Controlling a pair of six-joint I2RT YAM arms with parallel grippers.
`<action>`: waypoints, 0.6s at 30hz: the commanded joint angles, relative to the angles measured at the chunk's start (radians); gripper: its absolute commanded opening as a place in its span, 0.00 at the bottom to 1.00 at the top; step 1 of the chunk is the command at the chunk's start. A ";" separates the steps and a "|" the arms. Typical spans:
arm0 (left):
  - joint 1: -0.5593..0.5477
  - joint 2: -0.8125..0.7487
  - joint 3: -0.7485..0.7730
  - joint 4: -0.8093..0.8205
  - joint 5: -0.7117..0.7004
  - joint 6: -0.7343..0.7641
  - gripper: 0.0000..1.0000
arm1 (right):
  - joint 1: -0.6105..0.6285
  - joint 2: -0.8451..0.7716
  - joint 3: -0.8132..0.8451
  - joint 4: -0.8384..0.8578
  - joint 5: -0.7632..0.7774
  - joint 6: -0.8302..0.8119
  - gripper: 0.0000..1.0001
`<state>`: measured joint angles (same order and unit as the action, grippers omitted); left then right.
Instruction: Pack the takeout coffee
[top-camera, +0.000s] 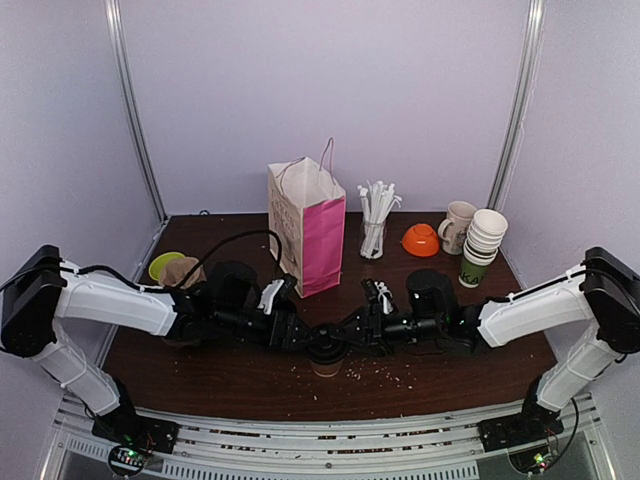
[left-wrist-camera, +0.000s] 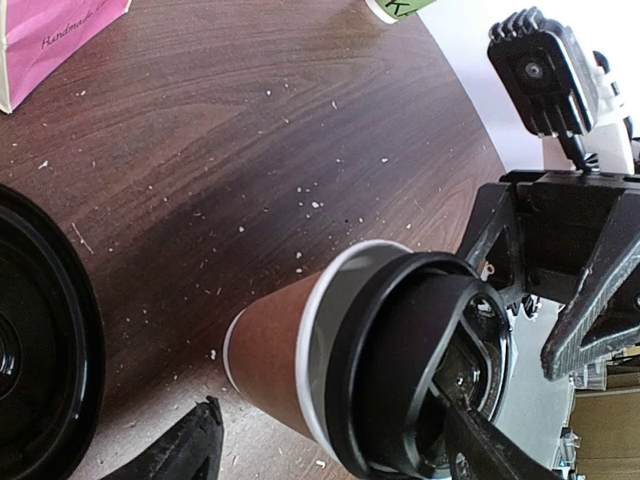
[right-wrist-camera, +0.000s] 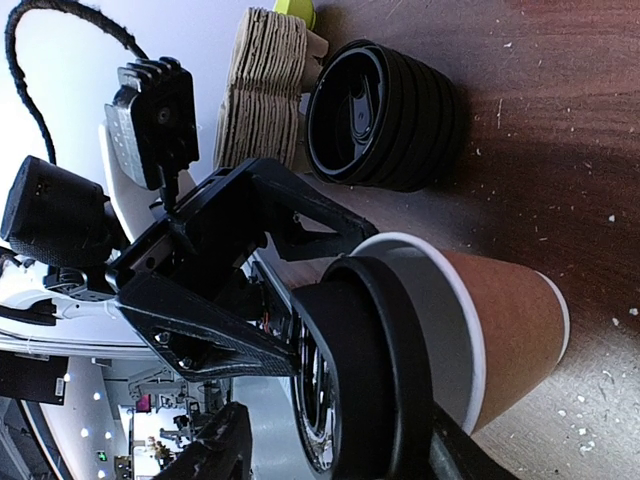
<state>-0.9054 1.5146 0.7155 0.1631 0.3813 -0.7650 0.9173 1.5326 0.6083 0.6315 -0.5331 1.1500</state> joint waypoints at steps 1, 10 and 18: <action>-0.007 0.039 0.015 -0.062 -0.039 0.037 0.78 | -0.008 -0.033 0.043 -0.185 0.041 -0.081 0.57; -0.012 0.062 0.024 -0.077 -0.047 0.048 0.78 | -0.009 -0.072 0.080 -0.326 0.072 -0.139 0.59; -0.013 0.059 0.030 -0.074 -0.039 0.050 0.79 | -0.015 -0.109 0.102 -0.401 0.092 -0.171 0.62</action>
<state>-0.9119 1.5463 0.7464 0.1623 0.3756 -0.7441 0.9154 1.4479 0.6868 0.3294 -0.4831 1.0161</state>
